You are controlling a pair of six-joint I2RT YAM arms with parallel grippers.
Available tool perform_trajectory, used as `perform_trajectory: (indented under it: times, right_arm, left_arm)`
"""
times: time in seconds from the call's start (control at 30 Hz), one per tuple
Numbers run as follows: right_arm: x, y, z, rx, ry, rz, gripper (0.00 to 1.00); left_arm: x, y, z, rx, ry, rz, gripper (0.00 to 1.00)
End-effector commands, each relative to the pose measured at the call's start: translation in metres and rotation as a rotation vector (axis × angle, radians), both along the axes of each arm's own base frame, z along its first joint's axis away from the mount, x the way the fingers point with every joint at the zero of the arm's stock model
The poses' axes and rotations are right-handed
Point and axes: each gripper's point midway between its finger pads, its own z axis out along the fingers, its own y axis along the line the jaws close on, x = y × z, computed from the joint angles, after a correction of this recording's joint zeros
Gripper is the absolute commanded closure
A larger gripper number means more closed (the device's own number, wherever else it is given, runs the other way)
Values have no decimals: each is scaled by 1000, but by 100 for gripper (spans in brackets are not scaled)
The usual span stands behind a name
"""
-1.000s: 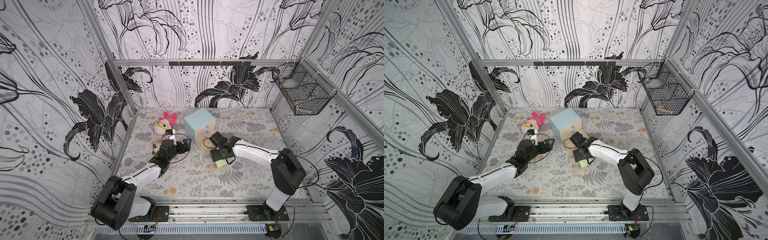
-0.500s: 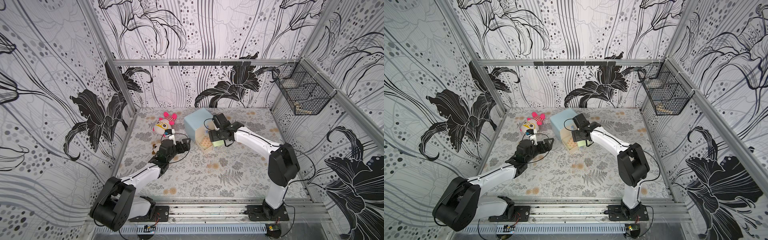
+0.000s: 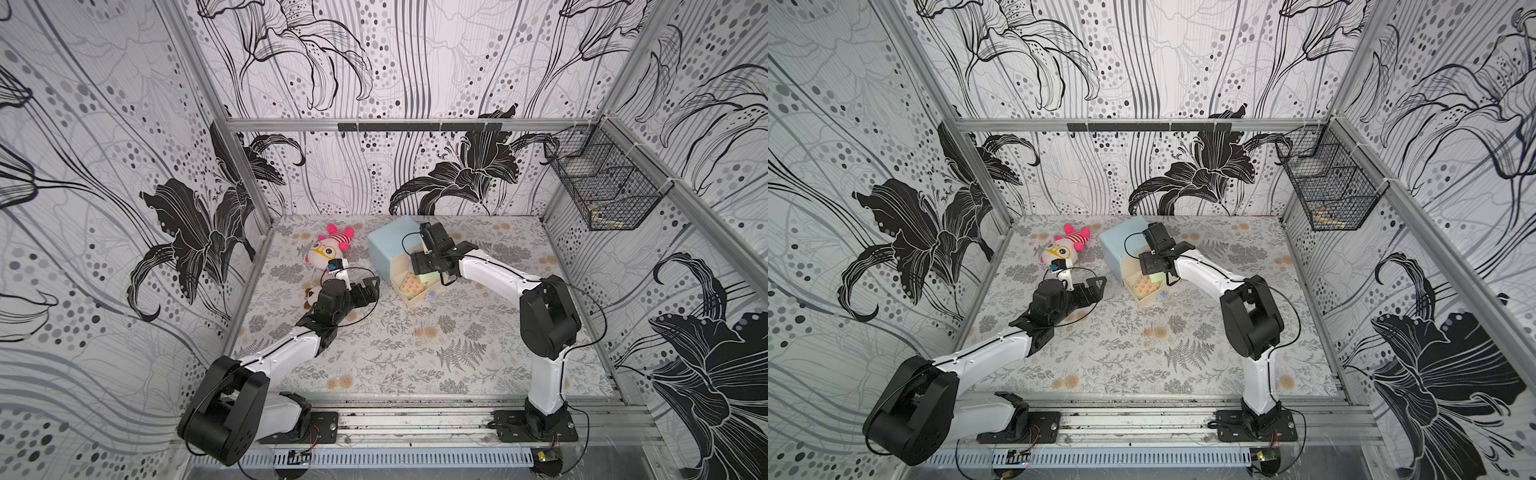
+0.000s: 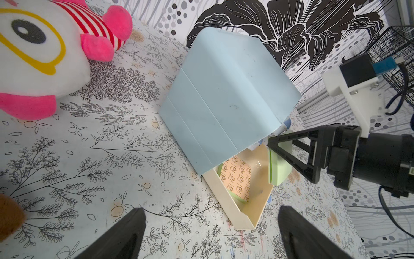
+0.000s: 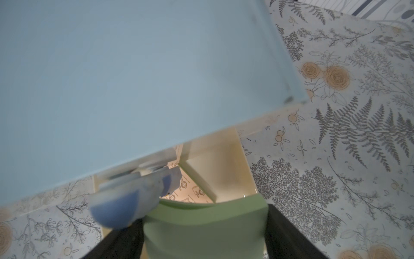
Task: Please put the sticky notes in the drawer by color
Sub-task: Place the sticky notes in the drawer.
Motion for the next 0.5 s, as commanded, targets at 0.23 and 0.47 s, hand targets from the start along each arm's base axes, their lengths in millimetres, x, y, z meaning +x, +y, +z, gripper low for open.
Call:
perform_trajectory:
  times: [0.23, 0.47]
  right_arm:
    - [4, 3, -15, 18, -9, 17, 15]
    - [-3, 4, -26, 21, 25, 32, 12]
  left_arm:
    - [5, 2, 7, 5, -27, 10, 3]
    - [7, 0, 6, -5, -29, 3, 3]
